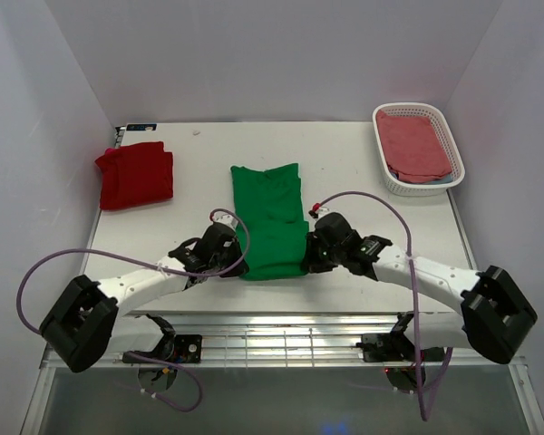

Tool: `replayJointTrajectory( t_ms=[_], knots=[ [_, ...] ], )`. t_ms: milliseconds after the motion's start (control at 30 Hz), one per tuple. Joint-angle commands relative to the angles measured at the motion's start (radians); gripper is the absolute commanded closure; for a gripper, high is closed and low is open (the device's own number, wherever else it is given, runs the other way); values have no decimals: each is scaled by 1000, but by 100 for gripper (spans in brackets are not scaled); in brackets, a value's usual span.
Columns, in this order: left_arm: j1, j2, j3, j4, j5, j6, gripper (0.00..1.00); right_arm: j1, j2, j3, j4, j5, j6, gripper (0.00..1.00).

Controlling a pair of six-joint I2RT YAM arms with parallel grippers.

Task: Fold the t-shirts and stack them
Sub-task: Fold the tshirt

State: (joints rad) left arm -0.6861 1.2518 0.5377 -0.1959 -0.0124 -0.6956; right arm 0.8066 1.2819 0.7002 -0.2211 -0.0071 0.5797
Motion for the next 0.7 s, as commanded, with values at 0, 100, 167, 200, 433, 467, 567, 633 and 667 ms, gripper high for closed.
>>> replayJointTrajectory(
  t_ms=[0, 100, 167, 200, 433, 467, 567, 633, 667],
  knots=[
    [-36, -113, -22, -157, -54, -67, 100, 77, -122, -36, -156, 108, 80, 92],
    [-92, -181, -28, -204, -52, -103, 100, 144, -186, -48, -220, 110, 117, 92],
    [-145, -201, -28, -227, -52, -139, 100, 181, -208, -50, -247, 120, 160, 92],
    [-167, -213, -25, -249, -55, -153, 100, 221, -225, -44, -277, 130, 172, 92],
    [-435, -255, 22, -375, -153, -323, 100, 391, -279, 13, -420, 202, 319, 92],
    [-472, -256, 48, -407, -182, -353, 100, 422, -286, 31, -432, 220, 351, 92],
    [-500, -253, 96, -447, -227, -380, 100, 456, -283, 70, -471, 271, 385, 92],
    [-500, -252, 154, -471, -260, -374, 100, 460, -273, 96, -483, 300, 385, 92],
    [-500, -247, 175, -481, -280, -366, 100, 460, -265, 119, -483, 335, 382, 92]
  ],
)
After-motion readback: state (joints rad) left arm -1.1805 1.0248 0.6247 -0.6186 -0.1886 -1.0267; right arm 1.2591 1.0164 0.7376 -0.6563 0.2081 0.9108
